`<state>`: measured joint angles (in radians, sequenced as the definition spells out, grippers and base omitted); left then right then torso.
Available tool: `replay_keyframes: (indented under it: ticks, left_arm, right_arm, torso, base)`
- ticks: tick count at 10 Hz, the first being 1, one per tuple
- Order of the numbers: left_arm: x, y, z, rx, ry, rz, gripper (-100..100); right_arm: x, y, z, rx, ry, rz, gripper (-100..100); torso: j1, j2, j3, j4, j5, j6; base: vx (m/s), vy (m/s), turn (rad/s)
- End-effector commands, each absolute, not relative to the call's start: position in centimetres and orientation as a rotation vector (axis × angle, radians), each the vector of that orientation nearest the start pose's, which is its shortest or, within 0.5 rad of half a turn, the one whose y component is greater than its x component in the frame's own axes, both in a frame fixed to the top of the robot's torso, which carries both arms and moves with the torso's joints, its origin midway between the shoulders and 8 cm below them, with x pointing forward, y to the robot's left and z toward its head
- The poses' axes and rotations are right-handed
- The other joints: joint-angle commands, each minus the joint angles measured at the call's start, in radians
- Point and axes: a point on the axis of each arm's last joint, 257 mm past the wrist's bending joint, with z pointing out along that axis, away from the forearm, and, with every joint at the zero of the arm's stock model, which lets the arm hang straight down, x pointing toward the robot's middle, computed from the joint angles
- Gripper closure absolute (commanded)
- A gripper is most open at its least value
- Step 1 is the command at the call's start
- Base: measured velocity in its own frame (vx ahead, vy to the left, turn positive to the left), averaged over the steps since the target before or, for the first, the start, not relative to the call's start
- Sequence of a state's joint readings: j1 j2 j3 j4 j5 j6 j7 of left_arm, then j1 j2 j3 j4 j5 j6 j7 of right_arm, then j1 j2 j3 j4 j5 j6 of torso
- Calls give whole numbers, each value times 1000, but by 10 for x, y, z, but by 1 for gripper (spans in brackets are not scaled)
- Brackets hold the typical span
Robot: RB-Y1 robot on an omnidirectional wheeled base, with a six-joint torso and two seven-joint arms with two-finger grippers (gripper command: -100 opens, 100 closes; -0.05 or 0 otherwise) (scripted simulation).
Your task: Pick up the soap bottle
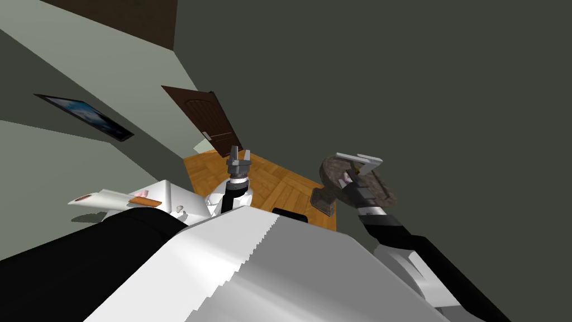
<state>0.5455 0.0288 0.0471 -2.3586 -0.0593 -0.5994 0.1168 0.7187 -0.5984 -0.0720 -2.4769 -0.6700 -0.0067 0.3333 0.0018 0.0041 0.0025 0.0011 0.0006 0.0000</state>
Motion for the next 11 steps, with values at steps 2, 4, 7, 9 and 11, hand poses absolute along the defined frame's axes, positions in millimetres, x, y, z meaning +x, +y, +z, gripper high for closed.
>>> replay_keyframes:
  ticks: [2, 4, 7, 9, 11]
  left_arm:
    - [306, 277, 62, -517, 560, -1348, 0]
    - [306, 277, 62, -517, 560, -1348, 0]
    - [306, 277, 62, -517, 560, -1348, 0]
    - [306, 277, 62, -517, 560, -1348, 0]
    - [306, 277, 62, -517, 560, -1348, 0]
  right_arm:
    - [352, -271, -96, 876, 1457, 1214, -100]
    - [349, -268, -112, 894, 1543, 1201, -100]
    - [340, -267, -144, 953, 1692, 1173, -100]
    - [339, -266, -145, 935, 1714, 1165, -100]
    - [333, -266, -162, 956, 1802, 1141, -100]
  torso:
    - [-1, 0, 0, 0, 0, 0]
    - [0, 1, 1, 0, 0, 0]
    - [-2, -1, 0, 0, -1, 1]
    - [-3, -1, 0, 0, -1, 1]
    - [-3, -1, -1, 0, -1, 0]
  base:
    - [-40, 29, 103]
    - [-60, 44, 147]
    - [-36, 22, 116]
    - [-23, 3, 33]
    - [-28, 6, 121]
